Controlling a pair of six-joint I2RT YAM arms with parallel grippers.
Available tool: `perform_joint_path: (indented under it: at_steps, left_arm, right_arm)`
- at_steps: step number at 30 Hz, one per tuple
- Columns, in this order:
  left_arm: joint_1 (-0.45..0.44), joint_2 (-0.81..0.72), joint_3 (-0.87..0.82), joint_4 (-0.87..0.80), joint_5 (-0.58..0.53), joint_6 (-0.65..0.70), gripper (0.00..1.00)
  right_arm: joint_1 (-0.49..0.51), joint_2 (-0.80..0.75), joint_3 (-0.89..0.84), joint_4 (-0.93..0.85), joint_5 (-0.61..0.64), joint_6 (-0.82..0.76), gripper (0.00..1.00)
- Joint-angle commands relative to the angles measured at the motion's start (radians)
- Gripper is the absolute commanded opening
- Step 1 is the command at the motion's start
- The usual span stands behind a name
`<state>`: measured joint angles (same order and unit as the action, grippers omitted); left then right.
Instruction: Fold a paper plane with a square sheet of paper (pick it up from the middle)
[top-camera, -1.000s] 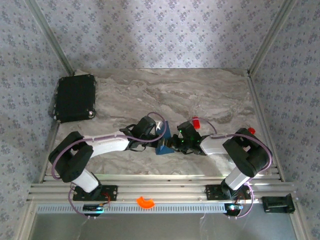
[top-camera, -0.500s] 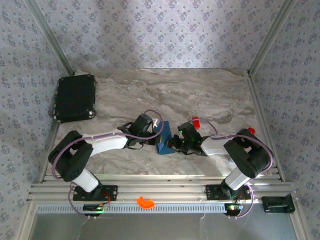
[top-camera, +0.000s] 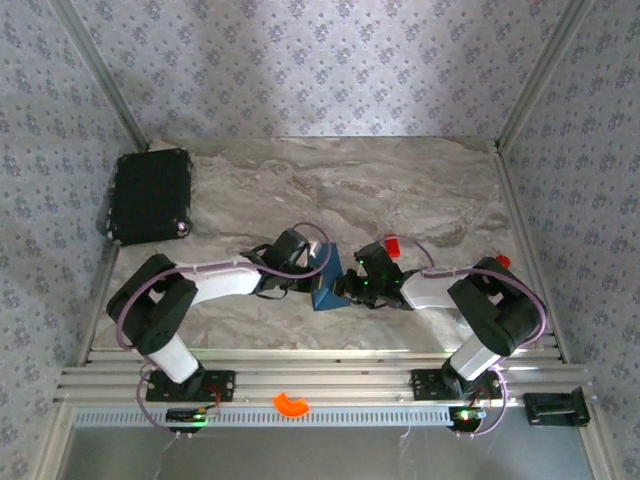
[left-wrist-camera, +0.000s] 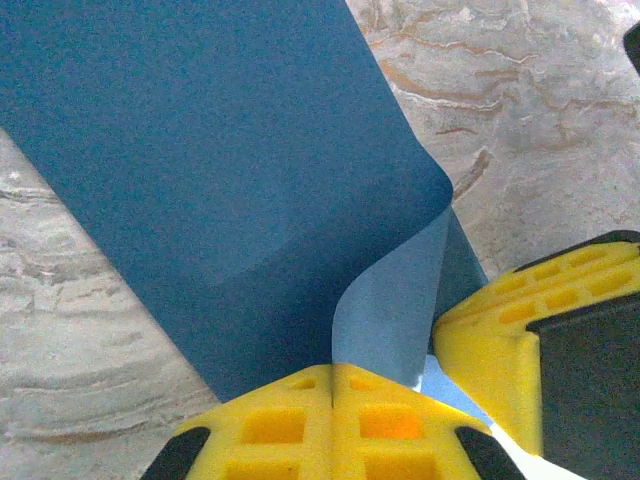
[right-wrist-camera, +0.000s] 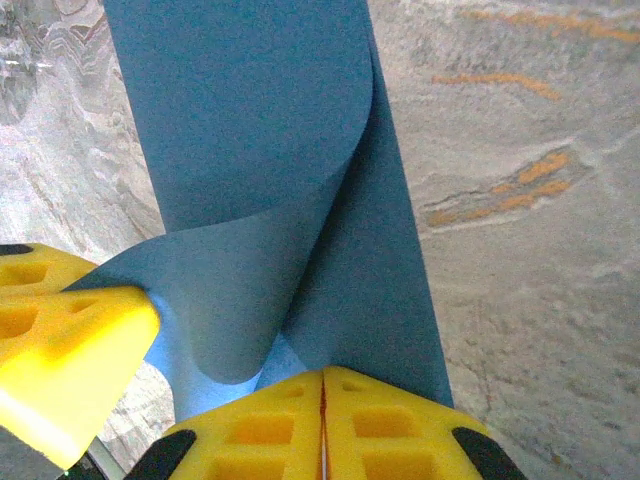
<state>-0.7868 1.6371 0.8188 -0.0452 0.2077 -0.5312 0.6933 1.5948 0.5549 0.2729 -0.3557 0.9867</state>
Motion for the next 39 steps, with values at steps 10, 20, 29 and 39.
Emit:
perform_joint_path:
  at_steps: [10,20,29,39]
  left_arm:
    - [0.006,0.054,0.045,-0.007,-0.012,0.027,0.03]
    - [0.005,0.068,-0.022,0.044,0.06,-0.047,0.03]
    - [-0.021,0.041,-0.05,0.059,0.065,-0.109,0.02]
    - [-0.033,0.035,-0.005,0.038,0.038,-0.102,0.03]
  right_arm:
    - [-0.007,-0.013,0.003,-0.121,0.007,-0.035,0.11]
    - [-0.01,-0.096,0.023,-0.13,0.009,-0.052,0.17]
    - [0.014,-0.111,0.001,-0.113,0.001,-0.03,0.18]
    - [0.027,-0.081,-0.064,-0.131,0.076,0.019,0.11]
